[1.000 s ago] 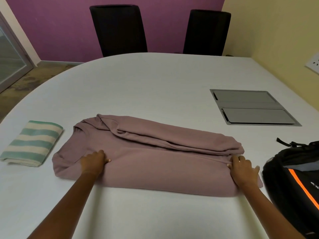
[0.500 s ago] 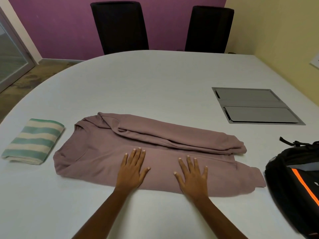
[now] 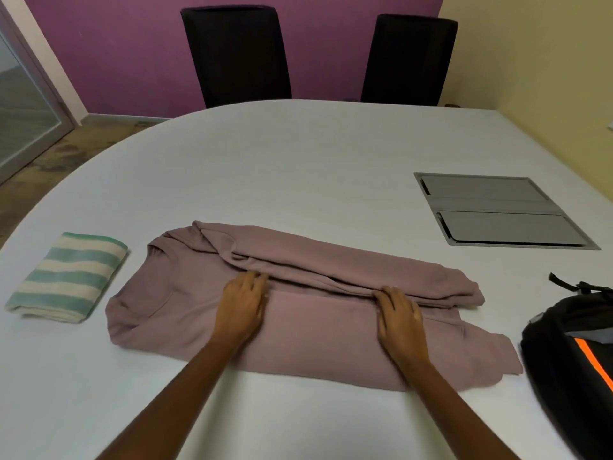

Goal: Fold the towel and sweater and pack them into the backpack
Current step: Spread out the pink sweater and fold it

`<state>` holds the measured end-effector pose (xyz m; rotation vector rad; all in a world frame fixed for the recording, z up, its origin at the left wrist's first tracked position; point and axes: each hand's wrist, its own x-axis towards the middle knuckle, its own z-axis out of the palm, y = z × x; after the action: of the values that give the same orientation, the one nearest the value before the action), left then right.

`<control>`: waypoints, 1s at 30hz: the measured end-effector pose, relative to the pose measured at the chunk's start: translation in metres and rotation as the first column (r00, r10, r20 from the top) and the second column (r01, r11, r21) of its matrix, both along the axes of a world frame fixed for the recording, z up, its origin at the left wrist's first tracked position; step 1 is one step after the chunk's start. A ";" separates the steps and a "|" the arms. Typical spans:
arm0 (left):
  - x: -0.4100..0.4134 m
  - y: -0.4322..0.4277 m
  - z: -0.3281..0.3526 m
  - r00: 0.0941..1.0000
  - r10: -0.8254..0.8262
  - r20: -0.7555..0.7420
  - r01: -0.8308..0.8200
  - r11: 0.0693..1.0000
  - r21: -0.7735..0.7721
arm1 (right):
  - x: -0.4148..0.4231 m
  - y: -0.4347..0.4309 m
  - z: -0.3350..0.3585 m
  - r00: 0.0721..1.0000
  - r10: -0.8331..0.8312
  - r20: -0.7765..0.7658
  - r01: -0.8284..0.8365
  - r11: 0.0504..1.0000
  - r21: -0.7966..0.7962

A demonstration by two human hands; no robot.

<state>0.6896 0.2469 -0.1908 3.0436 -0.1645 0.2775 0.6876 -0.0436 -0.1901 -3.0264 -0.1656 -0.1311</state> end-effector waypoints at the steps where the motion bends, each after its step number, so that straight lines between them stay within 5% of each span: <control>1: 0.006 0.006 0.005 1.000 0.015 0.011 -0.015 1.000 0.018 | 0.009 -0.004 0.002 1.000 0.003 0.004 -0.003 0.999 -0.033; 10: 0.056 0.042 0.016 0.969 0.198 -0.150 -0.169 0.968 0.186 | 0.061 -0.009 0.006 0.975 0.000 -0.221 -0.064 0.957 -0.283; 15: 0.075 0.047 0.015 0.970 0.161 -0.184 -0.113 0.962 0.247 | 0.072 -0.013 0.006 0.981 0.011 -0.196 -0.052 0.976 -0.210; 18: 0.081 0.053 0.025 1.000 0.017 -0.008 -0.016 0.993 0.115 | 0.079 -0.017 0.010 0.999 0.031 -0.023 -0.033 0.994 -0.103; 24: 0.065 0.078 0.035 0.972 -0.162 0.170 0.118 0.963 0.244 | 0.064 -0.026 0.017 0.985 0.077 0.157 -0.067 0.995 -0.069; 27: 0.044 0.085 0.014 0.961 -0.230 0.155 0.176 0.938 0.300 | 0.051 -0.034 0.003 0.983 0.148 0.106 -0.131 0.980 -0.151; 30: 0.028 0.084 -0.008 0.988 -0.152 -0.010 0.150 0.969 0.197 | 0.046 -0.040 -0.016 0.990 0.132 -0.048 -0.139 0.972 -0.188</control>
<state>0.7173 0.3306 -0.1985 3.2020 -0.4482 0.2734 0.7334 -0.0834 -0.2057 -3.1922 -0.4030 -0.0521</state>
